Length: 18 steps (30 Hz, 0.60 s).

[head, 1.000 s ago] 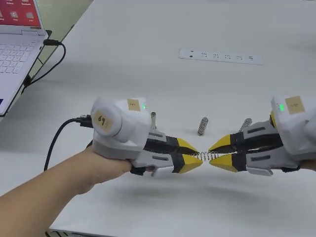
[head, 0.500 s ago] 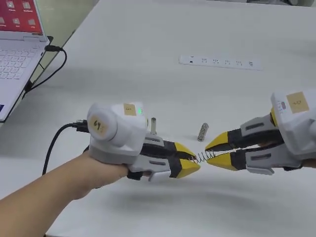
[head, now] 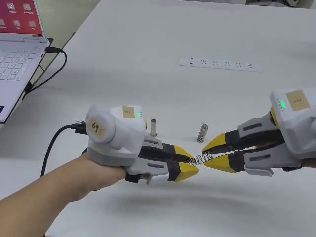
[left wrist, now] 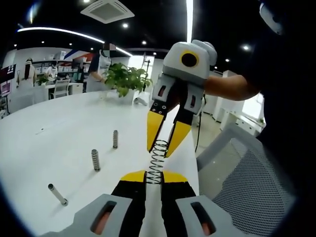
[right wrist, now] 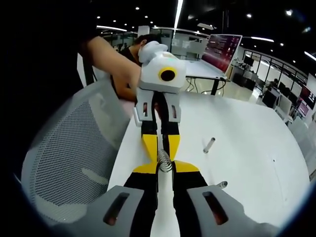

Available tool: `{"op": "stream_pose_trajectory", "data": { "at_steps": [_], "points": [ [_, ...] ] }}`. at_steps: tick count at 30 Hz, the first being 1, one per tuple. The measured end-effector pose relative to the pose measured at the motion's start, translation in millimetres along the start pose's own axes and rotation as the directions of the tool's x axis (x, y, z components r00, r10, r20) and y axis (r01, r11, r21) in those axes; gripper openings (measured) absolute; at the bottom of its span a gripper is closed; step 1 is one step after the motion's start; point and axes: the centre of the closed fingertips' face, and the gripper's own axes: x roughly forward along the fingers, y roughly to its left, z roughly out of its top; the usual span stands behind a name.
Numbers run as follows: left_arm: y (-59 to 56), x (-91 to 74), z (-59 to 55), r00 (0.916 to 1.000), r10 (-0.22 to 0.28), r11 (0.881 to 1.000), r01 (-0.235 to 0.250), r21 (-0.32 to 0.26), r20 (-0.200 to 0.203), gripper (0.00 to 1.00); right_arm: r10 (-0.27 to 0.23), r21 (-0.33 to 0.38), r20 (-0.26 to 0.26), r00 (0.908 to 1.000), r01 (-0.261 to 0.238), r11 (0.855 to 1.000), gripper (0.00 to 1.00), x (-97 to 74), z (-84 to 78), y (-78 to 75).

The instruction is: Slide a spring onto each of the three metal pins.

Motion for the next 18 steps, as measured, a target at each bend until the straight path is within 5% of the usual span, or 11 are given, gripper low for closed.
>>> {"op": "stream_pose_trajectory", "data": {
  "at_steps": [18],
  "points": [
    [0.0,1.9,0.1,0.9999,0.009,1.0,-0.009,0.01,-0.004,0.02,0.023,0.013,-0.009,0.9997,-0.023,1.0,0.07,0.7,2.4,0.6]
  ]
}}
